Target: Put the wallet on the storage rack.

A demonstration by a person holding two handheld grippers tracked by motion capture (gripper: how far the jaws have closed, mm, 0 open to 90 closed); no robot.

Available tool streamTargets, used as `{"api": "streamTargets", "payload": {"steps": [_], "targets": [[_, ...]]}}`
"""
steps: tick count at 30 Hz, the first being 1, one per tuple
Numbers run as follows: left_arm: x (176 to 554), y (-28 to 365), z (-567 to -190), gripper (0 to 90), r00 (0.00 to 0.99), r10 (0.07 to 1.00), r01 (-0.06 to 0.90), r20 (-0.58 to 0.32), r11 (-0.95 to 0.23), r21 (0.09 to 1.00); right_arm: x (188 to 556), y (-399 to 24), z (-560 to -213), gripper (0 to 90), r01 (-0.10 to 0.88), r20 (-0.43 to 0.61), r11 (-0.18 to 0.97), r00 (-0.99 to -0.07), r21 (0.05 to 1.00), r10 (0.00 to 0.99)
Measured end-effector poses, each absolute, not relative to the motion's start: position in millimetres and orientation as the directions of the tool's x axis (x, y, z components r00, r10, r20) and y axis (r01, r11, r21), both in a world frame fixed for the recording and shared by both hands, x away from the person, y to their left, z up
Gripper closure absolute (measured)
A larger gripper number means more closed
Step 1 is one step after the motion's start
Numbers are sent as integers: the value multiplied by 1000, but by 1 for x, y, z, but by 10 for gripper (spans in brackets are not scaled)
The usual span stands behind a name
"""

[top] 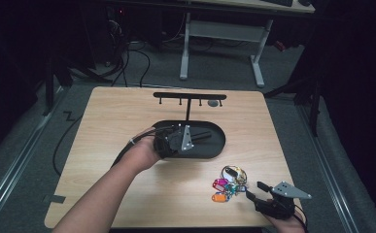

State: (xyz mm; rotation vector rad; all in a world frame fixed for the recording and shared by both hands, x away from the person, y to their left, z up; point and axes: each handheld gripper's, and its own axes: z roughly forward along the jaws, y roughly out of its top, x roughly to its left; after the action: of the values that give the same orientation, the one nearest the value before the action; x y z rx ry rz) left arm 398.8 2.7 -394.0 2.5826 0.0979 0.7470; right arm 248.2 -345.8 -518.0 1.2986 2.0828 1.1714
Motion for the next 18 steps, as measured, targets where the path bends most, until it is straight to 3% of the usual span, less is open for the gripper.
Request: {"api": "streamTargets", "payload": {"steps": [18], "targets": [[424, -11, -422, 741, 827, 95, -141, 554, -919, 368, 247, -344, -516, 386, 509, 72, 224, -498, 831, 864]]}}
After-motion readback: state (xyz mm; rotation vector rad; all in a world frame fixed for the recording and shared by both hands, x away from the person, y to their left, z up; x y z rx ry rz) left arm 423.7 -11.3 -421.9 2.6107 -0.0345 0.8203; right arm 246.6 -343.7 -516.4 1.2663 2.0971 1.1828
